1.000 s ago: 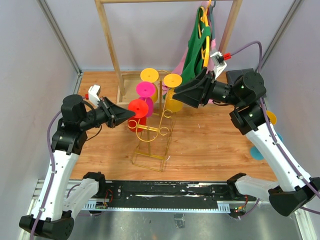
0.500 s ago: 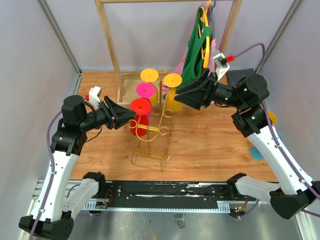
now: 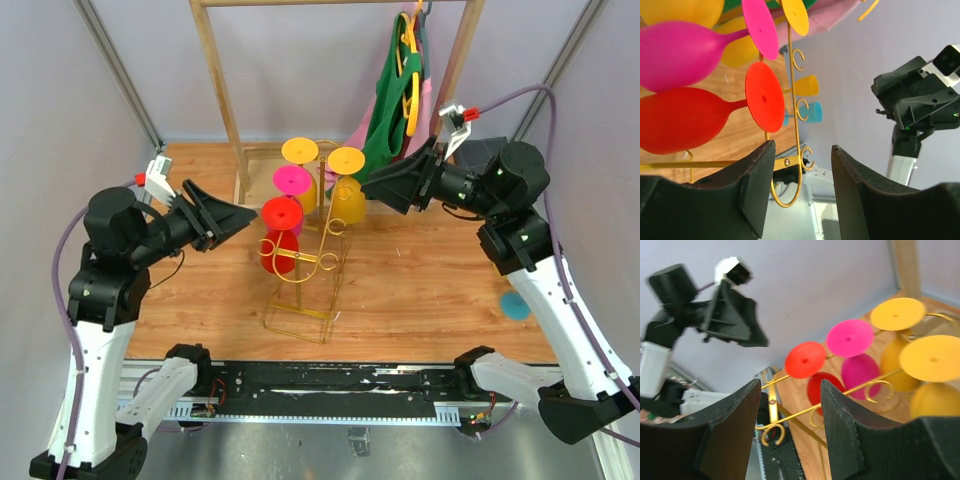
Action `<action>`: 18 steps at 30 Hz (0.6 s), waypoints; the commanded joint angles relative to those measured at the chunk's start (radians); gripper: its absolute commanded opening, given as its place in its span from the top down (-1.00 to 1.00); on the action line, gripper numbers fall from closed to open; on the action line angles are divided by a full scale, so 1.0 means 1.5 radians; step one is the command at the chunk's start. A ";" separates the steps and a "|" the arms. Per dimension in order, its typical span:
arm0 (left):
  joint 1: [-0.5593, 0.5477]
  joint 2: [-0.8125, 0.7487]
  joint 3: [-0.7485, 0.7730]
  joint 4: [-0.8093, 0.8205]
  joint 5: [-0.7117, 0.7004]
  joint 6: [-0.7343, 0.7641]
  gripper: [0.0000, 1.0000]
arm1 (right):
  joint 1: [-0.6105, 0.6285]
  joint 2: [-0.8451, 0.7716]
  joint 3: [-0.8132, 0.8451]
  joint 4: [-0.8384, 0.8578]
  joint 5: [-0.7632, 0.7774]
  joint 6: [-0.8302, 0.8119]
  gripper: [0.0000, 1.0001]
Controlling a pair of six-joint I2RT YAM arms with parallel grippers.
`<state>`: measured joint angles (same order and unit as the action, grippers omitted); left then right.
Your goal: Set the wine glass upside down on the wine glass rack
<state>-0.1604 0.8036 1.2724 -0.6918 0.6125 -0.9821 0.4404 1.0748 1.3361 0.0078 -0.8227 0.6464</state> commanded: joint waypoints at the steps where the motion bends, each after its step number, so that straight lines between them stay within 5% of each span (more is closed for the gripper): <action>1: -0.003 0.002 0.054 -0.092 -0.094 0.088 -0.07 | -0.026 -0.012 0.082 -0.222 0.139 -0.140 -0.05; 9: -0.003 -0.005 0.098 -0.136 -0.235 0.174 -0.07 | -0.092 0.071 0.212 -0.554 0.423 -0.244 -0.04; 18: -0.009 -0.032 0.026 -0.083 -0.283 0.204 -0.07 | -0.237 0.153 0.191 -0.640 0.575 -0.247 -0.05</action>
<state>-0.1608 0.7677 1.3373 -0.8639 0.2432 -0.7254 0.1658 1.2793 1.6444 -0.8452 -0.1135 0.3027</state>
